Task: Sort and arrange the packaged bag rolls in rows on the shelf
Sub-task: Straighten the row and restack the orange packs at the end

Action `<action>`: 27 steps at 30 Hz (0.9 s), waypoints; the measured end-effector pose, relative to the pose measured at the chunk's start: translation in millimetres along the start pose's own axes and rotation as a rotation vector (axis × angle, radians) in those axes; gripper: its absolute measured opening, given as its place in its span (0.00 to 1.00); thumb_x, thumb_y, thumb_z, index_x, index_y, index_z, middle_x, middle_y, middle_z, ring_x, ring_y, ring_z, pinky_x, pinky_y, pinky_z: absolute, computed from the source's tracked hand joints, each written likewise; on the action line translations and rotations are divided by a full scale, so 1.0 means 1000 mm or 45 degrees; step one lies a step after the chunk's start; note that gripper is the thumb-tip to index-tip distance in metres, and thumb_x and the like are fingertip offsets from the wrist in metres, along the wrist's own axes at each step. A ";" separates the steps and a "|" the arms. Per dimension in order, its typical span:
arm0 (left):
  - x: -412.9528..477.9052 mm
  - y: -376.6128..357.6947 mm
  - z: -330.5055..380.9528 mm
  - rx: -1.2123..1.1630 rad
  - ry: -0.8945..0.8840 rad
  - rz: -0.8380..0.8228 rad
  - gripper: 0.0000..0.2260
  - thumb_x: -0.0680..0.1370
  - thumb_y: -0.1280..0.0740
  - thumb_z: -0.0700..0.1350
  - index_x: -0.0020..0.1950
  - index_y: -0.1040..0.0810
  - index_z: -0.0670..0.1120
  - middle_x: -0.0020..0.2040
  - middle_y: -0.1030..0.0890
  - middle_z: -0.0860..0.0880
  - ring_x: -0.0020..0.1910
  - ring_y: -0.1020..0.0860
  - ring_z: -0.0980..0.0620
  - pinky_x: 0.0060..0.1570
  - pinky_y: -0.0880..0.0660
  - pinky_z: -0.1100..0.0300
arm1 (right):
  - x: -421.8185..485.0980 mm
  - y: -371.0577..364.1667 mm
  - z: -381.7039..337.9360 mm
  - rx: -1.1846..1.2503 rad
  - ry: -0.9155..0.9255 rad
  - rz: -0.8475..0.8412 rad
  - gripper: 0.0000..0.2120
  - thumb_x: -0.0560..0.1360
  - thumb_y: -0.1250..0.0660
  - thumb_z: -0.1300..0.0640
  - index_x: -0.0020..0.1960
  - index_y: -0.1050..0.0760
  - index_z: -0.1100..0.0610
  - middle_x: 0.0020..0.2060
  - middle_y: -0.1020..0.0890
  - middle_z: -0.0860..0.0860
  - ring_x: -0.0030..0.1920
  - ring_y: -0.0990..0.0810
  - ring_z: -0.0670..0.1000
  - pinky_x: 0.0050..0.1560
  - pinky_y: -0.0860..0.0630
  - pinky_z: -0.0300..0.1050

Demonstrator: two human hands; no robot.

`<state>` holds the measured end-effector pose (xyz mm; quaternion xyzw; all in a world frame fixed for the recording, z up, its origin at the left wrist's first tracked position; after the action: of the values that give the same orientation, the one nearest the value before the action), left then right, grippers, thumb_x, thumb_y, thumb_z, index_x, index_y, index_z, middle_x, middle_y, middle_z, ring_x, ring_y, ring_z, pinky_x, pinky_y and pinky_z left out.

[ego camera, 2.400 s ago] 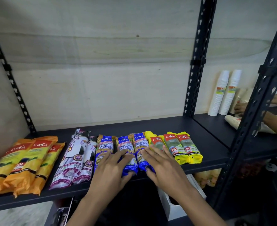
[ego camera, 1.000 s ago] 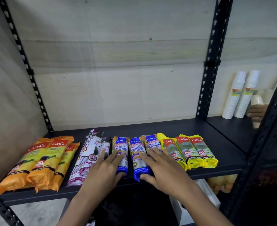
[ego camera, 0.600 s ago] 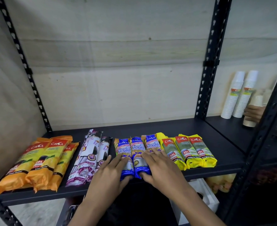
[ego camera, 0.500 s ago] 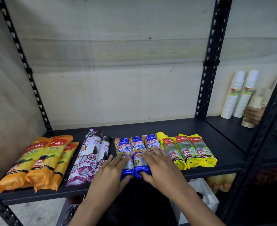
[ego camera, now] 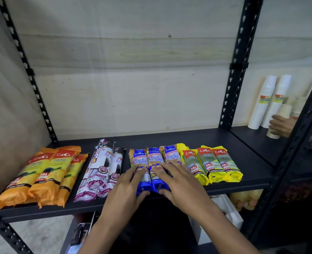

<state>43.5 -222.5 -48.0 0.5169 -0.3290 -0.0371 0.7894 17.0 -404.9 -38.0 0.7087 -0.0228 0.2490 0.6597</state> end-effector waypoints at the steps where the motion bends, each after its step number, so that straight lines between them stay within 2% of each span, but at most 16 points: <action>1: 0.000 -0.001 -0.001 -0.011 -0.007 0.001 0.32 0.69 0.23 0.52 0.70 0.28 0.51 0.70 0.28 0.47 0.63 0.24 0.45 0.50 0.20 0.51 | -0.001 0.000 0.000 0.014 -0.006 0.003 0.34 0.74 0.28 0.44 0.75 0.38 0.45 0.70 0.26 0.51 0.73 0.33 0.59 0.71 0.34 0.57; 6: 0.002 -0.004 -0.004 -0.065 -0.024 -0.003 0.32 0.69 0.22 0.49 0.71 0.27 0.47 0.71 0.28 0.45 0.66 0.26 0.43 0.60 0.27 0.52 | -0.001 -0.003 -0.002 0.025 -0.008 -0.008 0.34 0.75 0.29 0.45 0.76 0.41 0.46 0.72 0.29 0.53 0.75 0.36 0.59 0.73 0.37 0.57; 10: 0.000 -0.005 -0.004 -0.085 -0.025 0.001 0.32 0.70 0.23 0.49 0.72 0.28 0.47 0.72 0.29 0.45 0.68 0.27 0.44 0.62 0.29 0.55 | -0.002 -0.004 -0.004 0.025 0.000 0.019 0.36 0.73 0.26 0.47 0.75 0.39 0.48 0.70 0.27 0.54 0.73 0.33 0.61 0.71 0.34 0.59; 12: -0.002 -0.005 -0.003 -0.094 -0.030 0.009 0.31 0.71 0.24 0.50 0.72 0.30 0.48 0.73 0.31 0.46 0.69 0.28 0.46 0.62 0.28 0.56 | -0.002 -0.004 -0.002 0.033 -0.002 0.014 0.36 0.74 0.27 0.46 0.76 0.41 0.47 0.72 0.29 0.53 0.74 0.34 0.60 0.72 0.36 0.59; 15: -0.003 -0.003 -0.001 -0.093 -0.039 0.027 0.30 0.73 0.26 0.51 0.73 0.31 0.50 0.74 0.34 0.48 0.70 0.30 0.48 0.61 0.27 0.56 | -0.001 -0.003 0.000 0.037 -0.001 -0.020 0.33 0.78 0.33 0.44 0.78 0.45 0.45 0.75 0.34 0.51 0.77 0.41 0.58 0.75 0.41 0.57; 21: -0.005 -0.001 -0.002 -0.094 -0.041 0.021 0.32 0.74 0.29 0.55 0.76 0.36 0.53 0.76 0.38 0.51 0.71 0.31 0.50 0.56 0.23 0.57 | -0.001 0.005 -0.003 0.107 -0.046 -0.100 0.32 0.79 0.39 0.41 0.79 0.47 0.42 0.77 0.39 0.48 0.79 0.48 0.54 0.77 0.48 0.54; 27: -0.008 0.006 -0.002 -0.168 -0.086 -0.053 0.35 0.75 0.33 0.58 0.78 0.47 0.61 0.78 0.49 0.57 0.75 0.40 0.55 0.62 0.28 0.60 | -0.001 0.017 -0.001 0.249 -0.090 -0.246 0.37 0.75 0.41 0.39 0.80 0.52 0.41 0.79 0.46 0.44 0.80 0.57 0.50 0.78 0.61 0.54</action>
<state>36.8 -215.3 -47.3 0.4689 -0.3414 -0.0923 0.8094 9.9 -406.0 -22.6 0.7769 0.0468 0.1601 0.6071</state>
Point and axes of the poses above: each hand's wrist, its own x-axis towards the middle knuckle, its own y-axis out of the back of the hand, z = x × y, the point moved 4 cm from there along x, towards the middle knuckle
